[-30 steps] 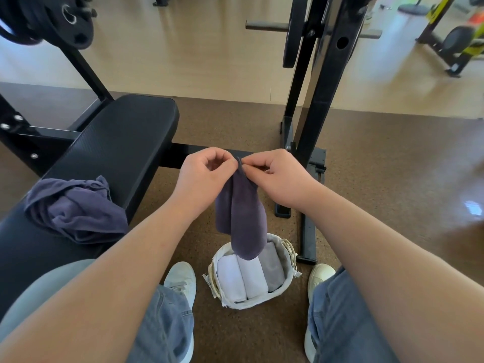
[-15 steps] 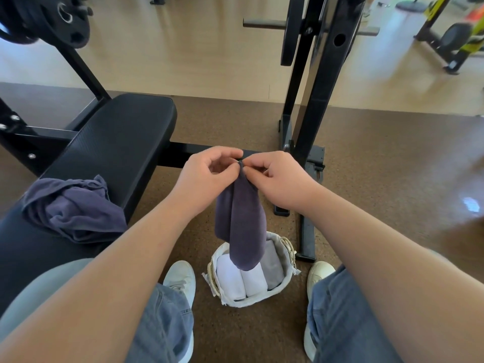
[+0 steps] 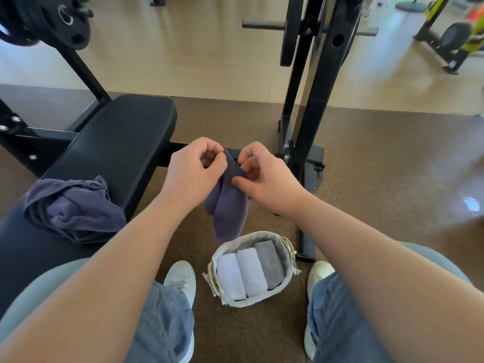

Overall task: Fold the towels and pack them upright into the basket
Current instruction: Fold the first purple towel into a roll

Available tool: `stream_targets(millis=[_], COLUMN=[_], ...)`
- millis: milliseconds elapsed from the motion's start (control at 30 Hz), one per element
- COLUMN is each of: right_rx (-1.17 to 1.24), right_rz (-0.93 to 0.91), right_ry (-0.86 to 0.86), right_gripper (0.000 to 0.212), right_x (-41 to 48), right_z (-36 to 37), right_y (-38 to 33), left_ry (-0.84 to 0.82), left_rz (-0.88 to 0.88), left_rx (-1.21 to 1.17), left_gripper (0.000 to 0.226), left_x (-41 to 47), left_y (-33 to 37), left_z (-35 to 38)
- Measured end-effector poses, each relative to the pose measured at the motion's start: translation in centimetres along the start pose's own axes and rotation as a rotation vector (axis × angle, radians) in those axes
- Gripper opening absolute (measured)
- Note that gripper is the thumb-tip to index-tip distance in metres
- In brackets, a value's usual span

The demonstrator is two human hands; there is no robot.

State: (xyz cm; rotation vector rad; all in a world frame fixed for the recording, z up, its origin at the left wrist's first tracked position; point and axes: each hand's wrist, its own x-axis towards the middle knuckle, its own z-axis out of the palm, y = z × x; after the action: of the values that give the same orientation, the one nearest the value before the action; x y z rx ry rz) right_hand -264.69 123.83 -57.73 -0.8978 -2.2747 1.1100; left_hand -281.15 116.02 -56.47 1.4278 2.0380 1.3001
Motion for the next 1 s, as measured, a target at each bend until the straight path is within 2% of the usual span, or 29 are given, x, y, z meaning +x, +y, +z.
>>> stream_targets(millis=[100, 233, 467, 633, 800, 1000], right_rx=[-0.055, -0.141, -0.309, -0.267, -0.266, -0.344], right_rz=[-0.021, -0.070, -0.011, 0.038, 0.071, 0.147], right_ry=[-0.071, -0.127, -0.288, -0.299, -0.300, -0.314], right_gripper=[0.036, 0.032, 0.006, 0.002, 0.006, 0.003], right_x=[-0.1, -0.2, -0.1, -0.4, -1.2, -1.6], right_z=[0.1, 0.1, -0.5, -0.7, 0.2, 0.8], right_y=[0.2, 0.6, 2.0, 3.0, 4.7, 6.4], left_ry=[0.035, 0.073, 0.084, 0.119, 0.122, 0.139], left_rz=[-0.061, -0.087, -0.110, -0.147, -0.162, -0.161], left_rx=[-0.091, -0.093, -0.017, -0.085, -0.118, -0.131], left_gripper=[0.006, 0.006, 0.014, 0.013, 0.014, 0.015], left_x=[0.2, 0.5, 0.9, 0.9, 0.6, 0.3], left_y=[-0.1, -0.4, -1.3, -1.3, -1.0, -1.0], left_z=[-0.3, -0.4, -0.6, -0.6, -0.3, -0.6])
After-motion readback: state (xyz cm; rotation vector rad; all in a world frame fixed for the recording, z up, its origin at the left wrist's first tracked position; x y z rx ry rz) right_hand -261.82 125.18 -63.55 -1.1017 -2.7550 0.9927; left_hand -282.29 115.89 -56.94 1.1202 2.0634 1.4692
